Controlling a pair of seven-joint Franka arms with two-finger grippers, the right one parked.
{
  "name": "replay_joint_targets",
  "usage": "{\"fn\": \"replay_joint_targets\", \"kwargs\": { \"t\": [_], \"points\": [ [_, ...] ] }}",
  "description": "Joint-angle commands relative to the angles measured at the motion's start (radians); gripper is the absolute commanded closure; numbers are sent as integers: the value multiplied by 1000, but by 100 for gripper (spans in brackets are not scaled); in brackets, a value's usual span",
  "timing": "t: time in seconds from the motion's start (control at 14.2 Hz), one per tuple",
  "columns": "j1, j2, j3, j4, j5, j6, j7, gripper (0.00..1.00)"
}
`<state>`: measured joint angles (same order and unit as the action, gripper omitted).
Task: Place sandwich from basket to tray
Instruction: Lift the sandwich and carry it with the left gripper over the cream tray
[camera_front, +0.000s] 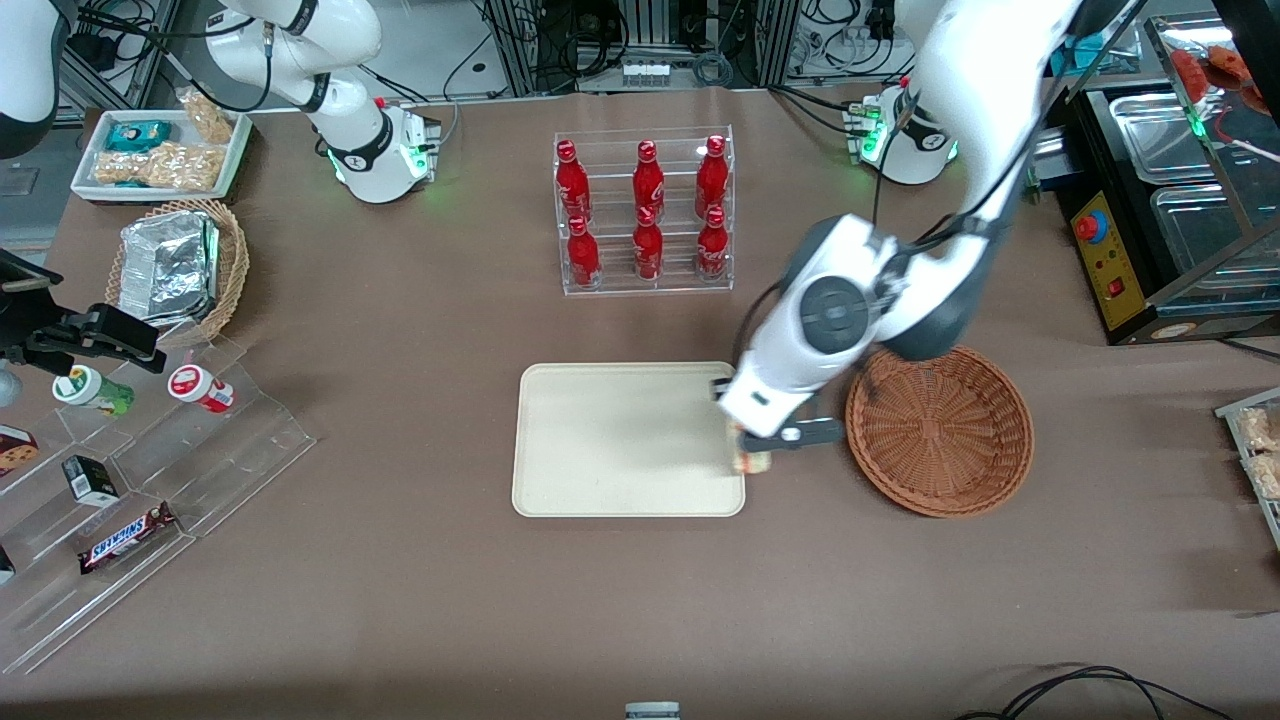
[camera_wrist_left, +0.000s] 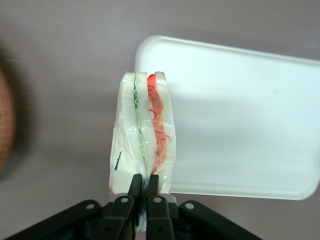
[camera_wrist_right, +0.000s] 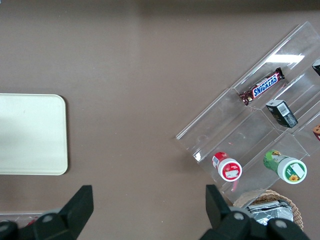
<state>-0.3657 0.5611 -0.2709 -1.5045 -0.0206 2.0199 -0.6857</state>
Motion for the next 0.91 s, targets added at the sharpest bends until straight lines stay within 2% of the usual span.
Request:
{"fn": "replay_joint_targets", "kwargs": {
  "t": [0.0,0.21,0.35,0.49,0.84],
  "points": [
    [-65,74,-1,78,-9,90,-9,98],
    [-131,146,-1,82,-22,250,-15,97],
    [-145,169,-1,81,-21,293,-14,95],
    [-163,181,-1,84,-21,296,-15,91],
    [-159,189,2,82,-24,295,-15,73]
  ]
}}
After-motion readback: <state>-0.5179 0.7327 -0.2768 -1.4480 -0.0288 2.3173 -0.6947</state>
